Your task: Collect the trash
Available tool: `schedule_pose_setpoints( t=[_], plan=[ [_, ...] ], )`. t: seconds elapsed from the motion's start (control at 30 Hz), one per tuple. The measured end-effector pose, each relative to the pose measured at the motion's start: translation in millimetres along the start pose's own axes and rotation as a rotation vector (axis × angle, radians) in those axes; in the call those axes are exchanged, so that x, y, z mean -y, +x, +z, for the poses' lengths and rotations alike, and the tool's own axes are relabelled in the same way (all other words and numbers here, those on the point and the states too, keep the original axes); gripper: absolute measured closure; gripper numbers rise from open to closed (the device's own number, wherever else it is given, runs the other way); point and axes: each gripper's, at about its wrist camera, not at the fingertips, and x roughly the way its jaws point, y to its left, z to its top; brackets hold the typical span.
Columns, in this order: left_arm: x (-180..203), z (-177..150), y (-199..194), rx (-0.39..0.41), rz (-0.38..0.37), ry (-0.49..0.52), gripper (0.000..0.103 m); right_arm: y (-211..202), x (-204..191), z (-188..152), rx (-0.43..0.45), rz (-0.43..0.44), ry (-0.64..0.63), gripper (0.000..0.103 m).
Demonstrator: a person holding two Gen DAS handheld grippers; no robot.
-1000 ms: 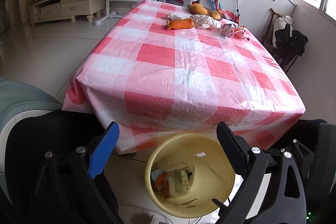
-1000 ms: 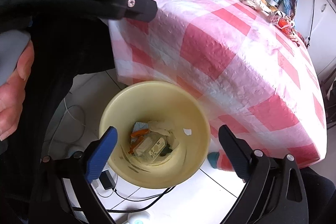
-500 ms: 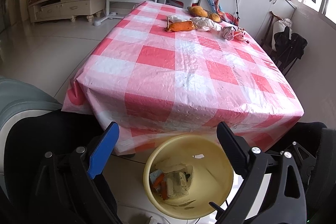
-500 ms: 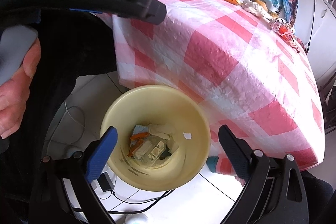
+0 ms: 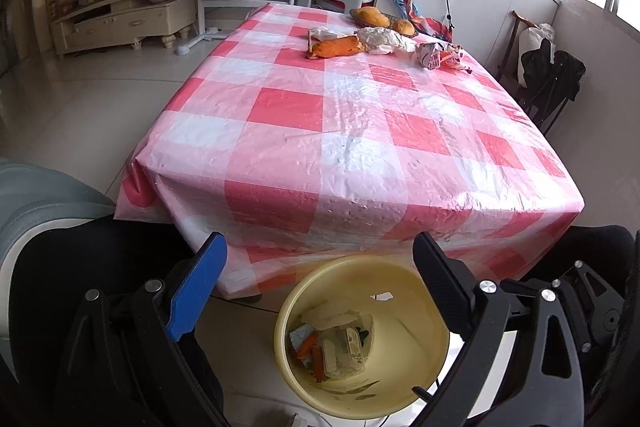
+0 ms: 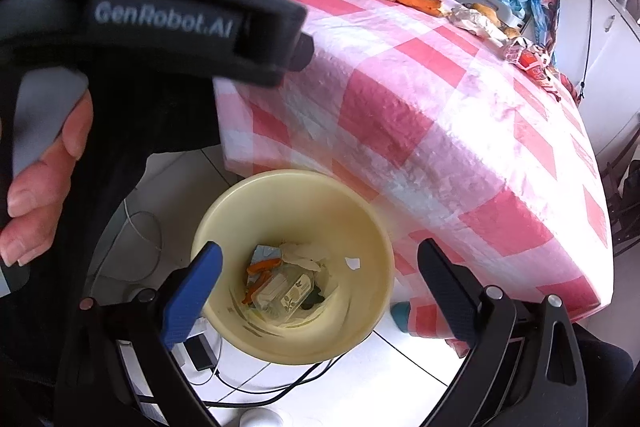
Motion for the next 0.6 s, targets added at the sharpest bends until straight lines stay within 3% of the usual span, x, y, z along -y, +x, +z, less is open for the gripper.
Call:
schedule_pose_setpoints(
  t=[0.6],
  plan=[
    [8.7, 1.5, -0.4, 0.004, 0.015, 0.034, 0.012, -8.9, 13.9, -4.6, 0.028, -0.028, 0.050, 0.009]
  ],
)
